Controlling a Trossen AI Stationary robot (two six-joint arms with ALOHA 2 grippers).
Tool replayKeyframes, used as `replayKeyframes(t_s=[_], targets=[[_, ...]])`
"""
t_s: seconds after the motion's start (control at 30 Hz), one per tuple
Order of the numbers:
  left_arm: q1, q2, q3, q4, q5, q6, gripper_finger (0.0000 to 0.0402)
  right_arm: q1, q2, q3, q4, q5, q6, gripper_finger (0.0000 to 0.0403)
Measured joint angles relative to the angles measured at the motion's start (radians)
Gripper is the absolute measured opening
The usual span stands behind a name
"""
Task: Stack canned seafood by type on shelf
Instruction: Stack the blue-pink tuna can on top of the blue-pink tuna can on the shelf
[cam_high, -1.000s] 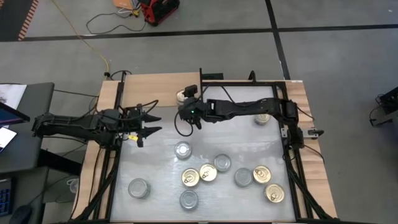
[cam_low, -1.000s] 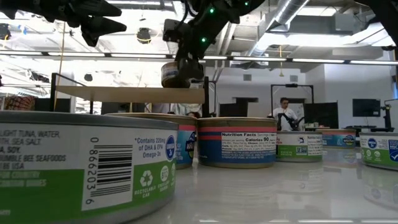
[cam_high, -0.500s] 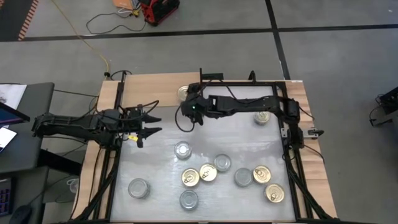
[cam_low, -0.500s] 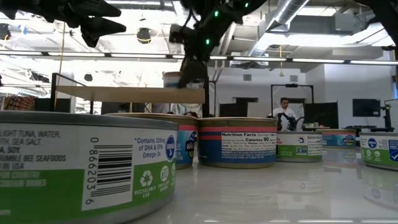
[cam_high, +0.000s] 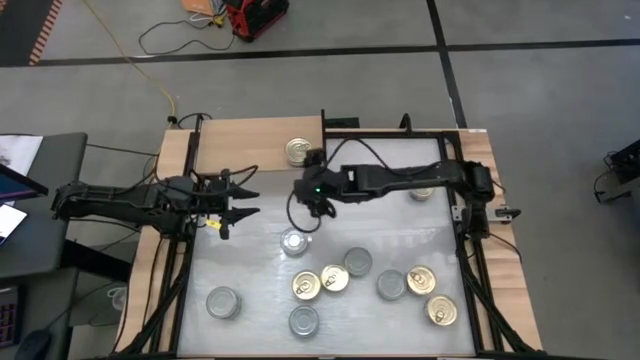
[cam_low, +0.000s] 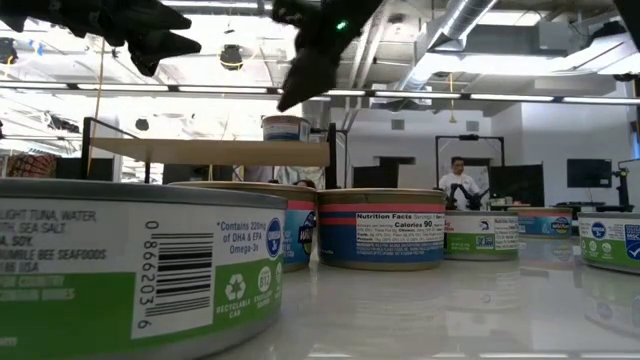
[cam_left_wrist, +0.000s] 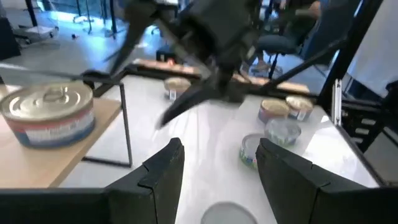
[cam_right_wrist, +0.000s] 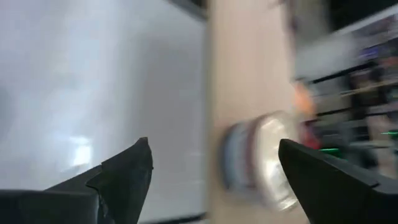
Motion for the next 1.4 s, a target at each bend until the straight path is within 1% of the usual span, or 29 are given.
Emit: replayKeyframes(t_s=[0.07, 0.13, 0.2, 0.27, 0.37, 0.43, 0.53, 0.6, 0.73, 0.87, 0.97, 1.03, 1.13, 1.2, 1.4], targets=[[0.0, 0.0, 0.0, -0.022, 0.029, 0.003, 0.019, 0.006, -0.036, -0.01, -0.09, -0.12, 0.12, 0.0379], [-0.002, 0.001, -0.001, -0.036, 0.063, 0.023, 0.019, 0.005, -0.074, -0.05, -0.16, -0.241, 0.239, 0.0379], [-0.012, 0.001, -0.001, -0.037, 0.075, 0.062, 0.019, 0.001, -0.112, -0.125, -0.159, -0.33, 0.326, 0.0379], [-0.027, 0.001, -0.001, -0.029, 0.076, 0.113, 0.019, 0.001, -0.155, -0.223, -0.134, -0.361, 0.399, 0.0379], [-0.04, 0.007, -0.001, -0.024, 0.075, 0.143, 0.019, 0.004, -0.228, -0.353, -0.11, -0.366, 0.503, 0.0379], [-0.043, 0.014, -0.001, -0.027, 0.062, 0.144, 0.019, 0.01, -0.276, -0.429, -0.134, -0.365, 0.568, 0.0379], [-0.043, 0.03, -0.001, -0.053, 0.017, 0.117, 0.019, 0.011, -0.361, -0.53, -0.185, -0.362, 0.668, 0.0378], [-0.043, 0.046, -0.001, -0.055, 0.0, 0.104, 0.019, -0.005, -0.423, -0.592, -0.231, -0.354, 0.728, 0.0374], [-0.043, 0.103, -0.001, -0.022, -0.002, 0.097, 0.019, -0.067, -0.522, -0.715, -0.304, -0.34, 0.806, 0.0357], [-0.043, 0.147, -0.001, 0.036, 0.002, 0.118, 0.019, -0.164, -0.598, -0.772, -0.363, -0.339, 0.887, 0.0337], [-0.051, 0.151, -0.001, 0.074, 0.001, 0.141, 0.019, -0.229, -0.601, -0.78, -0.441, -0.315, 0.963, 0.0321], [-0.061, 0.15, -0.001, 0.104, -0.009, 0.158, 0.019, -0.236, -0.588, -0.777, -0.507, -0.253, 0.987, 0.0308], [-0.076, 0.144, -0.001, 0.12, -0.038, 0.18, 0.019, -0.206, -0.529, -0.78, -0.604, -0.15, 1.032, 0.0285], [-0.078, 0.144, -0.001, 0.12, -0.068, 0.19, 0.019, -0.172, -0.488, -0.779, -0.633, -0.126, 1.056, 0.027], [-0.078, 0.144, -0.001, 0.117, -0.104, 0.193, 0.019, -0.09, -0.367, -0.778, -0.684, -0.019, 1.117, 0.0216]])
